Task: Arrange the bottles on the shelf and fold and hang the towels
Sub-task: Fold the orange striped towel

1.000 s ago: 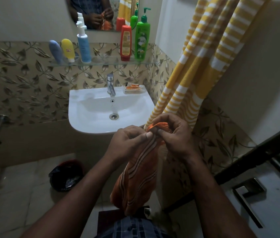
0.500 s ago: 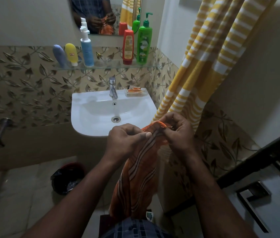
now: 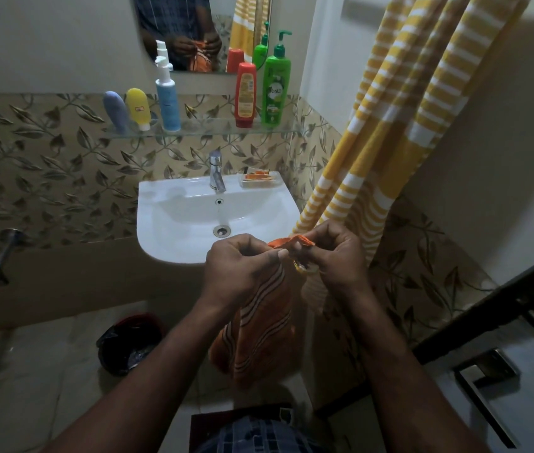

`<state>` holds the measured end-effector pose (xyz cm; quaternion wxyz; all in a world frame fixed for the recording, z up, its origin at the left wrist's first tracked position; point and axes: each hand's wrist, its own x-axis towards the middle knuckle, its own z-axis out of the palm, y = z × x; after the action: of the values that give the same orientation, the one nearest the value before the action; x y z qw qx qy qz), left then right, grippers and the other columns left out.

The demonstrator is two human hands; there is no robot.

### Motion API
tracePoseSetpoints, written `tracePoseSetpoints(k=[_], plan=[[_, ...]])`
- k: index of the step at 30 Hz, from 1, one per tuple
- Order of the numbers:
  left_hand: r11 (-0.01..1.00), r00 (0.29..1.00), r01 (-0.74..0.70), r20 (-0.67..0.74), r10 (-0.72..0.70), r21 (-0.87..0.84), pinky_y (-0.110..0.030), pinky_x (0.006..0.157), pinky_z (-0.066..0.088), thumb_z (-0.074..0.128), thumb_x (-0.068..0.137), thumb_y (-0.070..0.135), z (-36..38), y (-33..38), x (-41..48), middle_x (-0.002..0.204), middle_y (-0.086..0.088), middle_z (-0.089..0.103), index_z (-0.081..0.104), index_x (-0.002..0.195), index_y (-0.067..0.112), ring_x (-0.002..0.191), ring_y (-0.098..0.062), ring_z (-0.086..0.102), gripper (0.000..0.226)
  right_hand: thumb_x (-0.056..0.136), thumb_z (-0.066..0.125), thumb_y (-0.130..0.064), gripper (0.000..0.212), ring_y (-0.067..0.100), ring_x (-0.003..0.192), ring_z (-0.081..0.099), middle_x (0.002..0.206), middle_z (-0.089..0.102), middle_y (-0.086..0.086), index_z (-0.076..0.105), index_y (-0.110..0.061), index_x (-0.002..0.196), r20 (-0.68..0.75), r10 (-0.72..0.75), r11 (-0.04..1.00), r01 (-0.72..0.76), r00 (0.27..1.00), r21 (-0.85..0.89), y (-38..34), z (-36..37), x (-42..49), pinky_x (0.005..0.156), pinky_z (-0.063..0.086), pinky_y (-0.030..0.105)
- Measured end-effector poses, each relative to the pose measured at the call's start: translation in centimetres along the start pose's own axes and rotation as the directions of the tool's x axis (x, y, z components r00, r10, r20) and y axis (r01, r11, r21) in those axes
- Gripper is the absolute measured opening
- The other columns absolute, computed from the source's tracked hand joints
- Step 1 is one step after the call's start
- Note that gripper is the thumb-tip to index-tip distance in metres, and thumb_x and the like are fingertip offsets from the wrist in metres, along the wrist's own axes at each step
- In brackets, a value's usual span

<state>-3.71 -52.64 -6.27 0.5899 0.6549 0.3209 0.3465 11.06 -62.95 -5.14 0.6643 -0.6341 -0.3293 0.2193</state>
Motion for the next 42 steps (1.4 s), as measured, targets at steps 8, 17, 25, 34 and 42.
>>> tracePoseSetpoints(k=[8,17,25,34,42], plan=[[0.983,0.992,-0.078,0.109,0.060,0.169,-0.057,0.073,0.063,0.077,0.082,0.048,0.0,-0.8,0.2,0.086,0.003,0.077,0.075,0.085,0.035,0.082,-0.020,0.075,0.014,0.079,0.082,0.011,0.020,0.023,0.086,0.079,0.088,0.081,0.008,0.070,-0.005,0.080,-0.078,-0.019,1.000,0.018,0.997,-0.019,-0.3,0.6,0.3,0.071,0.062,0.032],[0.980,0.991,-0.132,0.014,0.131,0.149,-0.050,0.072,0.065,0.080,0.091,0.028,0.4,0.3,0.3,0.086,0.012,0.079,0.085,0.094,0.026,0.078,-0.012,0.076,0.005,0.082,0.083,0.004,0.019,0.033,0.086,0.077,0.091,0.078,0.021,0.066,0.007,0.091,-0.048,0.017,0.999,-0.016,0.999,0.031,-0.1,0.0,0.1,0.073,0.064,0.041],[0.971,0.990,-0.142,0.021,0.141,0.194,-0.043,0.065,0.064,0.082,0.089,0.031,0.8,0.1,-0.2,0.082,0.010,0.080,0.085,0.097,0.024,0.071,-0.010,0.076,0.011,0.081,0.081,0.006,0.017,0.050,0.090,0.074,0.091,0.074,0.030,0.067,-0.003,0.084,-0.061,0.170,0.984,-0.166,0.984,0.061,1.0,-0.4,0.2,0.081,0.062,0.056],[0.974,0.995,-0.094,-0.017,0.099,0.206,-0.051,0.061,0.063,0.084,0.081,0.044,0.8,0.1,-0.2,0.073,0.007,0.076,0.079,0.076,0.026,0.065,-0.016,0.074,0.020,0.081,0.081,0.003,0.018,0.038,0.078,0.074,0.083,0.075,0.023,0.065,-0.006,0.081,-0.088,0.137,0.990,-0.134,0.987,0.040,0.8,-0.5,0.0,0.075,0.063,0.056],[0.973,0.995,-0.093,-0.016,0.099,0.213,-0.055,0.062,0.060,0.078,0.080,0.047,1.2,-0.8,-0.5,0.069,0.004,0.072,0.069,0.072,0.025,0.066,-0.019,0.071,0.026,0.080,0.081,0.002,0.019,0.038,0.085,0.077,0.090,0.077,0.021,0.064,-0.007,0.080,-0.072,0.041,0.999,-0.041,0.997,-0.008,0.8,-0.5,-0.5,0.077,0.064,0.056]])
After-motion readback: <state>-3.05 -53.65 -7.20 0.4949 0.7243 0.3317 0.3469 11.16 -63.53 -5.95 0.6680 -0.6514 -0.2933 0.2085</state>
